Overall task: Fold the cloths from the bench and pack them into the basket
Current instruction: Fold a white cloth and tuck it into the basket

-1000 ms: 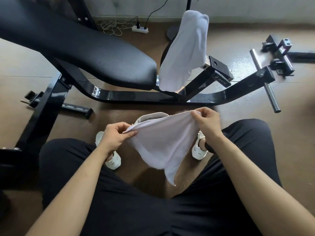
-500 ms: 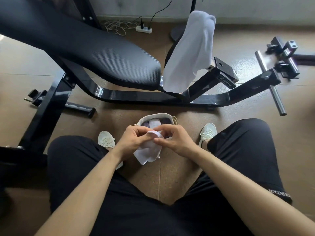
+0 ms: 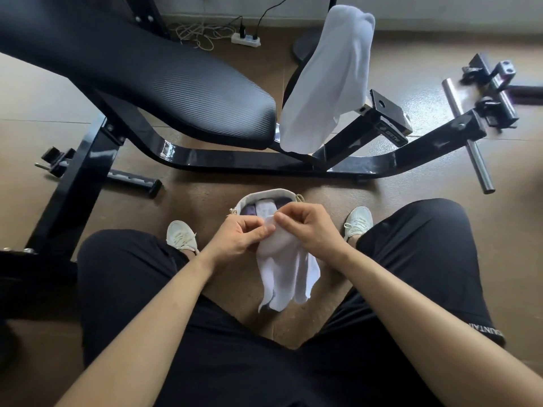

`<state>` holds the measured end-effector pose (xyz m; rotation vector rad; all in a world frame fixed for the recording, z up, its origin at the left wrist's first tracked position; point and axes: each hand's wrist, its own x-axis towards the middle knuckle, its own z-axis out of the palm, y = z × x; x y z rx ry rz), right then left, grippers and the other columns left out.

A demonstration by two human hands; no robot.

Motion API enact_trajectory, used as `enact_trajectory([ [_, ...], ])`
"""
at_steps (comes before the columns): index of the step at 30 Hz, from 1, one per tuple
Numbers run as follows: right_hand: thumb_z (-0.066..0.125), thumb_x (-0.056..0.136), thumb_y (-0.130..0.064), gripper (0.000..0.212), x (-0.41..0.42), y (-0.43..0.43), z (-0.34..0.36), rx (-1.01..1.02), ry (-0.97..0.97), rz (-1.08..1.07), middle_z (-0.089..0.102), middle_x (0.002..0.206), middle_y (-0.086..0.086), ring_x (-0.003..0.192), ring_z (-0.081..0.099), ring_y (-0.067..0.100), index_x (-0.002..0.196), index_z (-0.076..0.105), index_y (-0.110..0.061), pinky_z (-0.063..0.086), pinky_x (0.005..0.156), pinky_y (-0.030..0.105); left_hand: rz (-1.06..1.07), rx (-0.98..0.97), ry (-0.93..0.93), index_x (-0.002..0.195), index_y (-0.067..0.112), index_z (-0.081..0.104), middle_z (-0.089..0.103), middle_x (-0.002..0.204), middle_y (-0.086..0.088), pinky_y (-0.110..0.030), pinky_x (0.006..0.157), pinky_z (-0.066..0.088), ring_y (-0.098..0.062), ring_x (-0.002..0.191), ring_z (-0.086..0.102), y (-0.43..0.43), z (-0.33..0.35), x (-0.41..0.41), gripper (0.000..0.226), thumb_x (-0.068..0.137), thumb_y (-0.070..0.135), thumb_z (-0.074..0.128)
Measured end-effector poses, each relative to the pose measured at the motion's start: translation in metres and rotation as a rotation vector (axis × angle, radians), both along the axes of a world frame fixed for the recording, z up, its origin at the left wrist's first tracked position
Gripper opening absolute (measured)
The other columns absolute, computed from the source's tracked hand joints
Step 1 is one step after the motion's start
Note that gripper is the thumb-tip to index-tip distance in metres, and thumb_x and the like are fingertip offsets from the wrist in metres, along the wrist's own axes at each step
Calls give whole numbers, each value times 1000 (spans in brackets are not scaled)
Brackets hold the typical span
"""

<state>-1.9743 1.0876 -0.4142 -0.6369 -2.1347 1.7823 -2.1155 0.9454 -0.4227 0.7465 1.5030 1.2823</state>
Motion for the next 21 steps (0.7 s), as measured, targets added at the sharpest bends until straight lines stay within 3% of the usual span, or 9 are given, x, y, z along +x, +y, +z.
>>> enact_trajectory([
  [3, 65, 99, -17, 14, 0, 9, 8, -38, 70, -128, 61, 72, -4, 67, 52, 7, 88, 72, -14, 41, 59, 19, -97, -38, 67, 101, 7, 75, 77, 94, -1, -26, 81, 56, -14, 92, 72, 4, -4, 8, 17, 93, 22, 70],
  [6, 62, 101, -16, 19, 4, 25, 18, -48, 122, -304, 59, 70, -14, 67, 50, 3, 84, 68, -22, 40, 60, 15, -219, -119, 159, 104, 11, 75, 76, 101, -5, -33, 87, 59, -21, 98, 72, 11, -17, 10, 26, 91, 33, 72],
  [8, 60, 102, -16, 19, 11, 41, 26, -46, 145, -432, 57, 70, -7, 68, 47, 6, 84, 66, -16, 39, 61, 17, -302, -168, 251, 94, 13, 74, 74, 94, -7, -35, 83, 56, -24, 92, 70, 14, -31, 7, 29, 89, 42, 73],
  [11, 58, 103, -20, 19, 27, 67, 28, -6, 103, -552, 59, 75, -3, 72, 50, 6, 88, 66, -11, 41, 66, 19, -375, -228, 339, 81, 18, 69, 66, 76, 1, -25, 70, 47, -8, 71, 59, 18, -51, 2, 28, 89, 44, 71],
  [15, 57, 104, -21, 20, 45, 91, 25, 28, 86, -653, 58, 77, -2, 73, 50, 6, 85, 65, -19, 41, 69, 20, -434, -344, 436, 84, 22, 69, 67, 77, 7, -26, 72, 47, -4, 72, 59, 15, -78, -11, 18, 95, 36, 68],
  [19, 57, 103, -20, 18, 57, 99, 20, 80, 2, -662, 57, 73, -8, 64, 49, -3, 87, 64, -18, 40, 64, 11, -300, -376, 458, 84, 19, 69, 66, 78, 2, -32, 72, 47, -10, 72, 57, 11, -83, -18, 17, 97, 28, 66],
  [21, 61, 100, -18, 14, 58, 98, 16, 102, -45, -598, 62, 75, -7, 68, 54, -3, 87, 66, -15, 44, 68, 15, -180, -305, 437, 87, 19, 72, 69, 80, 2, -24, 70, 47, -8, 74, 58, 15, -72, -17, 14, 98, 24, 66],
])
